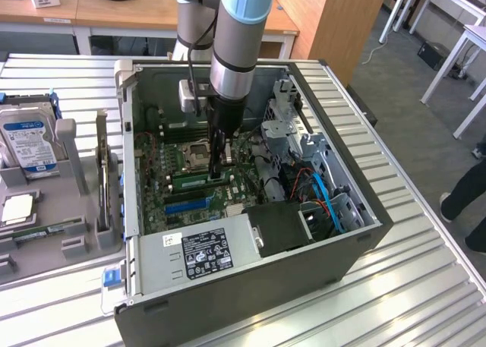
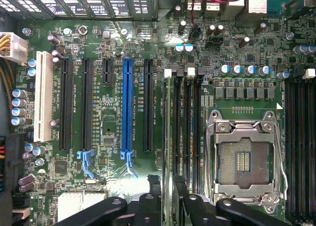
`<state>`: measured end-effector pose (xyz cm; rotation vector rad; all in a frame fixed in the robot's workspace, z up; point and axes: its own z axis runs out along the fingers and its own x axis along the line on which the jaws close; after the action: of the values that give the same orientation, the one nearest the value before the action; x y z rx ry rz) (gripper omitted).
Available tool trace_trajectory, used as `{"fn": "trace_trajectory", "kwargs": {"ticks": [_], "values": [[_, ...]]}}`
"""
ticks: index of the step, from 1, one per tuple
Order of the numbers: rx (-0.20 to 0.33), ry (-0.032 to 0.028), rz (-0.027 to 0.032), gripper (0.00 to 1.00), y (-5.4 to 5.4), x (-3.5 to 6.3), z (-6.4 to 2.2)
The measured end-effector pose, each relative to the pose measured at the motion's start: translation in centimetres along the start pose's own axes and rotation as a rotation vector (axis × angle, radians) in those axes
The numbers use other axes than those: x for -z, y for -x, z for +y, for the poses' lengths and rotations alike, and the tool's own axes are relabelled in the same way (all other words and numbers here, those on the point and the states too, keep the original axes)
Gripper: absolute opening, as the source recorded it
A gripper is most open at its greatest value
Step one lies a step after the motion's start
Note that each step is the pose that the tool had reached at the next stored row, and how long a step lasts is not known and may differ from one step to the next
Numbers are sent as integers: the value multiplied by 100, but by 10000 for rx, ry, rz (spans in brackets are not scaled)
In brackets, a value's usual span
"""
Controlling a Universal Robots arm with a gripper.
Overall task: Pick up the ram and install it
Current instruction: 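Insert the ram into the slot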
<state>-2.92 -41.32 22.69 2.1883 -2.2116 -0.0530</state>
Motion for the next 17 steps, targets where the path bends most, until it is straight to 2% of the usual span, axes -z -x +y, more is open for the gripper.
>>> {"fn": "trace_trajectory", "kwargs": {"ticks": [8, 17], "values": [[0, -1, -2, 25, 0, 8, 0], [0, 0, -1, 25, 1, 222, 10]]}}
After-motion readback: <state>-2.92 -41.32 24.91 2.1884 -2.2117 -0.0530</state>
